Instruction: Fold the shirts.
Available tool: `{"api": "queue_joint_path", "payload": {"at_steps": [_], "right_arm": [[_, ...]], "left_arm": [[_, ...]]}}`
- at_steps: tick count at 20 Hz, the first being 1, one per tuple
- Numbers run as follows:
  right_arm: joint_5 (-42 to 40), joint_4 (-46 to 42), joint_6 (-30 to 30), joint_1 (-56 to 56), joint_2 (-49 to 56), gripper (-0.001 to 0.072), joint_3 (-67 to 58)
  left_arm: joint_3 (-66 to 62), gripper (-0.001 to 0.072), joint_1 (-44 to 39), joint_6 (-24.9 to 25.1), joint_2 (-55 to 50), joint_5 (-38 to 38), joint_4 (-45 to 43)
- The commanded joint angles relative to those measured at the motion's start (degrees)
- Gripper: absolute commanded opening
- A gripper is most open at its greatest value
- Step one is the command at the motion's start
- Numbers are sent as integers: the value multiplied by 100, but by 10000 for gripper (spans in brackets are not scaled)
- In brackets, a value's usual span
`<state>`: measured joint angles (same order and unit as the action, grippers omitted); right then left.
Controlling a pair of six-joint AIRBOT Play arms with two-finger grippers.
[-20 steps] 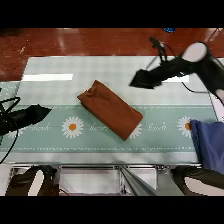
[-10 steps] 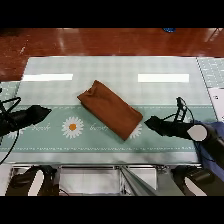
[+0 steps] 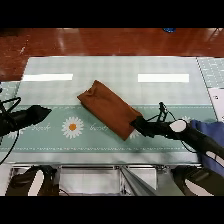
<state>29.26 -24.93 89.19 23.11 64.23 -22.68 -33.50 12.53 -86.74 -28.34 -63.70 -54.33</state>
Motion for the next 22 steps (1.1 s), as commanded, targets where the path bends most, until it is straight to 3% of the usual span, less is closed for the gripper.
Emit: {"api": "queue_joint_path", "payload": {"at_steps": [1,2,3,5,8,11,16,22], "right_arm": [[225,750,-1060,61,892,255,-682],[391,804,-1436,61,1080,95,-1023],[612,785,-1917,55,1226,23,-1453],[850,304,-2055,50,1311,23,-2350],[1231,-844,-1388,-175,1305,23,-3866],[2114,-1696,-817,-850,1305,23,-5333],[3912,-1963,-483,-2494,1215,23,-6896],[5335,-2057,-378,-4822,302,23,-7082]], "left_arm": [[2,18,-9,7,4,-33,37],[4,18,-7,7,4,-48,37],[2,18,-9,9,4,-57,37],[7,18,-7,9,4,-87,37],[7,18,-7,9,4,-90,35],[7,18,-7,11,4,-140,35],[7,18,-7,13,4,-236,35],[7,18,-7,321,7,-341,33]]}}
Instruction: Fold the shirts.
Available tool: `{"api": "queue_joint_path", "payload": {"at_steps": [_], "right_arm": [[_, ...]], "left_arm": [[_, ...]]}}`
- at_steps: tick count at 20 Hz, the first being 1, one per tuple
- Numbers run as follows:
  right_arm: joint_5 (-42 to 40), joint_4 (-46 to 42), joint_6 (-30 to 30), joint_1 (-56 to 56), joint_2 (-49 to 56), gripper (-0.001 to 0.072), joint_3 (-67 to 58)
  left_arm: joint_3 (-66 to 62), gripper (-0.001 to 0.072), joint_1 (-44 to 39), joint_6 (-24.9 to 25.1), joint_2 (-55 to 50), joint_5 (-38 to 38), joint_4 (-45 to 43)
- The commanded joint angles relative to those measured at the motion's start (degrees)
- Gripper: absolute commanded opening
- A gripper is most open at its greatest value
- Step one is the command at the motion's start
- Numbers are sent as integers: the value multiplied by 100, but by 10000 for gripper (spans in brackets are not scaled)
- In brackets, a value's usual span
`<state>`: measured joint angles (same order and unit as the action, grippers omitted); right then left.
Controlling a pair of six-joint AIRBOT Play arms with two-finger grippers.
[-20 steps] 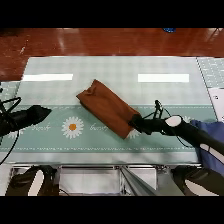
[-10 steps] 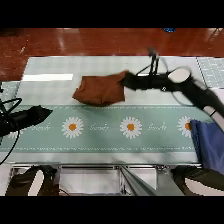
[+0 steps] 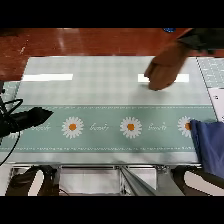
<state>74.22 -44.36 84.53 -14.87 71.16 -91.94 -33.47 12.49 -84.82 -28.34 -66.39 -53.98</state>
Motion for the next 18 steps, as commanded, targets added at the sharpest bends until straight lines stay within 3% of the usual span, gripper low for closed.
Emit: {"api": "queue_joint_path", "payload": {"at_steps": [1,7,9,12,17,18], "right_arm": [[1069,-190,149,-1405,-553,23,-155],[2715,-1606,267,-3193,-1176,23,-9],[3233,-2452,376,-3499,-1248,23,90],[3230,-3893,413,-3943,-1825,23,684],[3226,-5217,831,-4789,-2846,28,2474],[3152,-5460,1147,-4817,-2931,139,2747]], "left_arm": [[4,18,-2,125,4,-70,0],[4,18,-2,127,4,-70,0],[4,18,-9,216,7,-70,0],[4,18,-166,339,7,-42,-2],[4,18,-321,337,0,81,0],[4,18,-323,337,0,83,0]]}}
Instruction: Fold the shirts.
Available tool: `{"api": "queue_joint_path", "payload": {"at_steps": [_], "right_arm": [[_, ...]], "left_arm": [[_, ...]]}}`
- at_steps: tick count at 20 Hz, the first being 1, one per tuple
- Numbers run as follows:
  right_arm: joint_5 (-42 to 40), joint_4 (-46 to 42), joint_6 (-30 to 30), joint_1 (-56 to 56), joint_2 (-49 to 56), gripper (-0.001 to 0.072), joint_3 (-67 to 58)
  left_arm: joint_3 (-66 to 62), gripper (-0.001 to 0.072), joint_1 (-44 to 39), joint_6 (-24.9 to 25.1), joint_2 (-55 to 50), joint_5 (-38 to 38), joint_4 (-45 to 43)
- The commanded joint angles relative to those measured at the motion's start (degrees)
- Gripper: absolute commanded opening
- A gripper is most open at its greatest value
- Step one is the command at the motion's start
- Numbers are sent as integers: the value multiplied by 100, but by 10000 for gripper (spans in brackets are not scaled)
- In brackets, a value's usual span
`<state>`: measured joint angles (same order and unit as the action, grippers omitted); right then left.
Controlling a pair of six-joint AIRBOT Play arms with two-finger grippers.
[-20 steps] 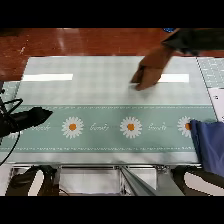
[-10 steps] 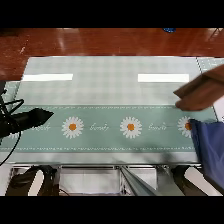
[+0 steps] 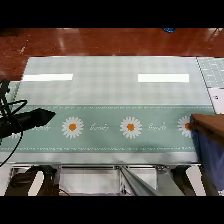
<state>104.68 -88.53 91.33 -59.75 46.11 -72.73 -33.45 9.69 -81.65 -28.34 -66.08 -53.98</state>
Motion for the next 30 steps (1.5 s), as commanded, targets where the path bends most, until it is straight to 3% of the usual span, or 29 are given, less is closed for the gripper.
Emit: {"api": "queue_joint_path", "payload": {"at_steps": [1,5,7,8,9,10,12,14,17,18,20,22,25,30], "right_arm": [[28,-1062,590,-326,-413,392,1029],[-232,-927,525,-323,-376,413,1182],[-678,-404,483,-323,-291,403,1034],[-935,83,479,-323,-170,328,874],[-1134,885,387,-323,35,92,664],[-1381,1867,216,-297,258,23,520],[-2048,3823,-61,310,745,23,437],[-2717,4527,-402,1735,1158,23,435],[-3442,3635,-496,4140,1777,23,424],[-3528,3220,-496,4778,2022,23,382],[-3526,2404,-472,5685,2422,23,330],[-3390,1547,-247,6284,2708,23,330],[-3093,428,125,6599,2909,23,330],[-3283,407,116,6592,2914,24,330]], "left_arm": [[2,18,-44,24,0,59,-9],[0,18,-42,22,-31,367,-44],[-7,18,-42,20,-31,780,2],[-31,18,-42,17,-31,931,2],[-46,18,-42,17,-33,1016,4],[-50,17,-44,-31,-59,1161,22],[-313,17,-57,-28,-382,1458,494],[-1239,16,-376,264,-1178,1449,898],[-3032,16,-1287,450,-2610,1233,706],[-3665,16,-1698,382,-3115,940,122],[-4546,16,-2420,-745,-4002,98,-1814],[-4636,17,-2815,-1687,-4557,-557,-3053],[-4120,17,-2844,-1816,-4809,-778,-3202],[-3904,17,-2782,-1812,-4802,-800,-3202]]}}
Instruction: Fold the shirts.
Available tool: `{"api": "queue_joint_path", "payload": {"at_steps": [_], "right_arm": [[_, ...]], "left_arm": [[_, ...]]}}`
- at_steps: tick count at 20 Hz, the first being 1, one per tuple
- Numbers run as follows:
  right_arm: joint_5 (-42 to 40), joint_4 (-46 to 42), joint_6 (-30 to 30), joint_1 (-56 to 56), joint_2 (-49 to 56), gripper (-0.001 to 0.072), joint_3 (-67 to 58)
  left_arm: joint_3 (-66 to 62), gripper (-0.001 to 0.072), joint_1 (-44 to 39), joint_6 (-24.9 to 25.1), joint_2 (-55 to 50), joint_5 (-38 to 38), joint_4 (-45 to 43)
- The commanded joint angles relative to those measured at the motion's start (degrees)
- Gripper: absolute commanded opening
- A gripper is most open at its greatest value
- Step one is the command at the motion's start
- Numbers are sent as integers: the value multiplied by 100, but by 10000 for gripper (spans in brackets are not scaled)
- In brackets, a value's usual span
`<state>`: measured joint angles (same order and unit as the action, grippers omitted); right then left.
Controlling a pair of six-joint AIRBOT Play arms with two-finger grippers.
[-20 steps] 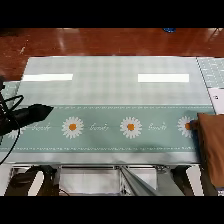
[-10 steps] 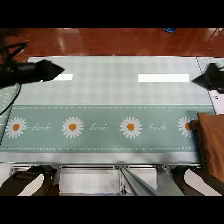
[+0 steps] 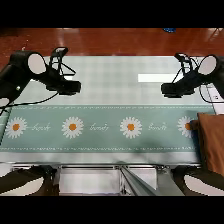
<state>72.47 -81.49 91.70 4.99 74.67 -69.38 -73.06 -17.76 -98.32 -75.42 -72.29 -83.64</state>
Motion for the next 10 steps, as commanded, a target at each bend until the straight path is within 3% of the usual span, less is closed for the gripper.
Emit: {"api": "queue_joint_path", "payload": {"at_steps": [1,10], "right_arm": [[-85,-293,76,118,57,24,-4],[-92,-293,76,118,57,23,-4]], "left_arm": [[57,17,-37,-142,-94,-289,-234],[57,18,-46,-144,-94,-321,-234]]}}
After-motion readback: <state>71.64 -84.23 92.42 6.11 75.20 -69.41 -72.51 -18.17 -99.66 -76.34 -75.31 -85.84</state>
